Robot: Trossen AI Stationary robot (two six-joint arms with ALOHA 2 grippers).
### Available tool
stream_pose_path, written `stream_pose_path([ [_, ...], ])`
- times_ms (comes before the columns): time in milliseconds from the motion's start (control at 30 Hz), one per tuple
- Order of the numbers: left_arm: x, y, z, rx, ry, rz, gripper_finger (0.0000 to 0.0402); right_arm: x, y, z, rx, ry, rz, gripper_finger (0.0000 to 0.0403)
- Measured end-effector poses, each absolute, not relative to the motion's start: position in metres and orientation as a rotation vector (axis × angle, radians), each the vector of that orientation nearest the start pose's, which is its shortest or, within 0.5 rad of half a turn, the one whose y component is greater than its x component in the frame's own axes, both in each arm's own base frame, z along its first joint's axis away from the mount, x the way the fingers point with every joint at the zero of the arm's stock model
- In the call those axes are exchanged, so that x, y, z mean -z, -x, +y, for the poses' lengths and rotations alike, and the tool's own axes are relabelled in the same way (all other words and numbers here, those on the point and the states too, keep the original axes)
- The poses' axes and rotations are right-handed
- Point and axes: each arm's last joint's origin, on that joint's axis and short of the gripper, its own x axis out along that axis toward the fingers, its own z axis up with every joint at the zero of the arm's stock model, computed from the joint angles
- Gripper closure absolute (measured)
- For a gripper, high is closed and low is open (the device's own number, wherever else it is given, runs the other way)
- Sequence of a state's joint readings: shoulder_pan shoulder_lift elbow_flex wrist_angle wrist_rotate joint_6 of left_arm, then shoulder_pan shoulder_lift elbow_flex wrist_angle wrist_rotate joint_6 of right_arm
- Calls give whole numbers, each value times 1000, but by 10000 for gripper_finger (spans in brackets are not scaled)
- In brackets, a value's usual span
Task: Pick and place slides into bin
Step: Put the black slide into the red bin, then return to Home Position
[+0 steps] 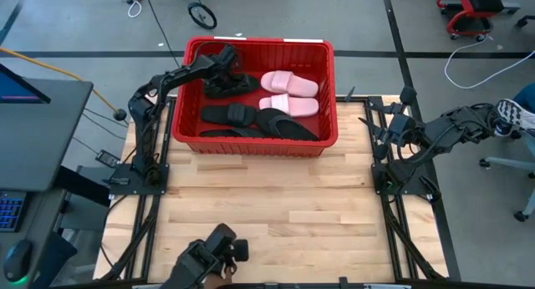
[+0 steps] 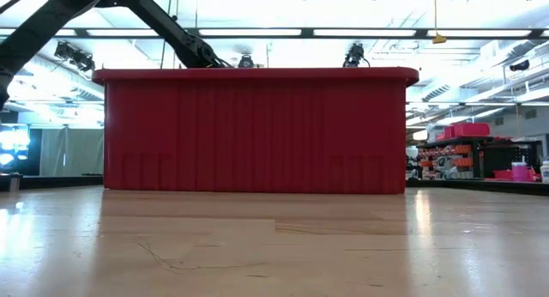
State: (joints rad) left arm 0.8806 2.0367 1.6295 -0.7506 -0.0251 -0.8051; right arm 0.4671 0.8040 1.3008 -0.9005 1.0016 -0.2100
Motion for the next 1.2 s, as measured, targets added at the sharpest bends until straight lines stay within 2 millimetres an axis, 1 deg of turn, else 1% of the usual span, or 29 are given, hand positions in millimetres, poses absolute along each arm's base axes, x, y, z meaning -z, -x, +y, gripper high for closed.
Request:
stream_pose_path([
  [167, -213, -270, 327, -1150, 1103, 778, 350, -430, -101, 23, 500, 448, 351, 249],
  [367, -214, -273, 324, -1142, 1140, 765, 302, -430, -101, 23, 504, 421, 344, 249],
  [433, -218, -275, 325, -1147, 1162, 739, 286, -430, -101, 23, 509, 386, 335, 249],
  [500, -225, -275, 326, -1107, 1195, 734, 272, -430, -101, 23, 517, 331, 320, 249],
  [567, -236, -274, 328, -1073, 1202, 744, 261, -430, -101, 23, 527, 270, 302, 249],
  [633, -254, -279, 328, -1054, 1163, 736, 251, -430, -101, 24, 529, 211, 288, 249],
  [700, -279, -284, 325, -1034, 1103, 741, 244, -430, -100, 24, 502, 166, 282, 249],
  [767, -309, -290, 316, -998, 1022, 752, 239, -429, -97, 24, 441, 123, 289, 249],
  [833, -343, -295, 302, -988, 937, 757, 237, -427, -93, 24, 330, 83, 318, 249],
  [900, -377, -295, 282, -1014, 858, 755, 237, -424, -86, 24, 207, 17, 358, 249],
  [933, -396, -295, 271, -1031, 819, 740, 238, -423, -82, 24, 157, -33, 370, 249],
  [967, -408, -295, 258, -1043, 779, 713, 240, -423, -78, 23, 125, -87, 372, 249],
  [1000, -420, -290, 242, -1038, 744, 657, 242, -423, -74, 22, 100, -135, 370, 249],
  [1033, -430, -281, 228, -1034, 725, 635, 243, -424, -68, 19, 84, -173, 360, 249],
  [1100, -452, -263, 192, -1012, 690, 579, 247, -425, -57, 14, 56, -208, 330, 249],
  [1200, -481, -223, 140, -968, 606, 552, 252, -426, -36, 4, 46, -225, 284, 249],
])
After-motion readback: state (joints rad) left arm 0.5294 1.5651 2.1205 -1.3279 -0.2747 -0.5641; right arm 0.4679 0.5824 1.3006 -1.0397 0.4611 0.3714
